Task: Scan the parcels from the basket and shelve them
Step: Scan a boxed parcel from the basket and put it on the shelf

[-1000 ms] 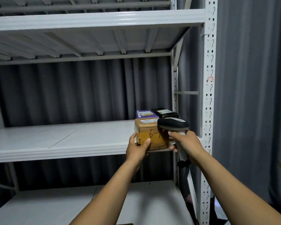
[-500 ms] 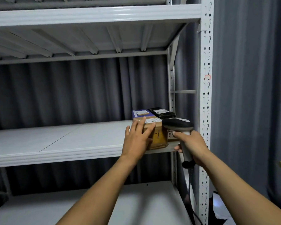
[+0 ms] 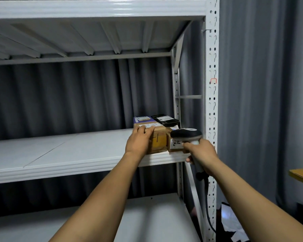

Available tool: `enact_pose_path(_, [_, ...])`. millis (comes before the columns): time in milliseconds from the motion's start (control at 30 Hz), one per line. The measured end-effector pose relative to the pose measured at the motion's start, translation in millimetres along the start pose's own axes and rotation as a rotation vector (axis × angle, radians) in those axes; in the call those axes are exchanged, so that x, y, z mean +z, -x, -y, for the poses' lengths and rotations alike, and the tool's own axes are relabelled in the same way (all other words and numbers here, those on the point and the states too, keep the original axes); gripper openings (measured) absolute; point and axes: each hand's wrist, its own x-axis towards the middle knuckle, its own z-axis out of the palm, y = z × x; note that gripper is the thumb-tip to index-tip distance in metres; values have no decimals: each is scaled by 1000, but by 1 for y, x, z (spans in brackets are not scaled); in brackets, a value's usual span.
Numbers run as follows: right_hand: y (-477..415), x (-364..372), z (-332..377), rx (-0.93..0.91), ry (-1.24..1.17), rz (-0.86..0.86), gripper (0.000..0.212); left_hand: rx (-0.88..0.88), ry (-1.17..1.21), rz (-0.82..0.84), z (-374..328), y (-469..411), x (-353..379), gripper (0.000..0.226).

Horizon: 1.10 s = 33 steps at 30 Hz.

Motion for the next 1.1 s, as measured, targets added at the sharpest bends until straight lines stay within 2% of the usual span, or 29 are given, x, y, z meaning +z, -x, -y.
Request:
enact_pose_path(133, [7, -2, -1, 4, 27, 14, 12, 39, -41, -53, 1, 9, -5, 63])
enact_pose_path(333, [48, -2, -8, 20, 44, 65, 11, 27, 56, -52, 7, 75, -5, 54])
enact_pose_path(500, [105, 6, -30, 53, 116, 134, 12, -43, 128, 143, 15, 163, 17, 53])
enact_pose_path(633, [151, 19, -57, 139, 96, 191, 17, -107, 157, 319, 26, 241, 48, 50])
enact_pose_path(767, [195, 38, -91, 235, 79, 243, 13, -206, 229, 503, 40, 323, 78, 50])
enact_pose_path(933, [232, 48, -132, 288, 206, 329, 15, -168, 395, 717, 24, 398, 112, 54])
enact_pose_path(1100, [256, 40, -161, 355, 232, 322, 12, -9, 545, 920, 5, 438, 125, 66])
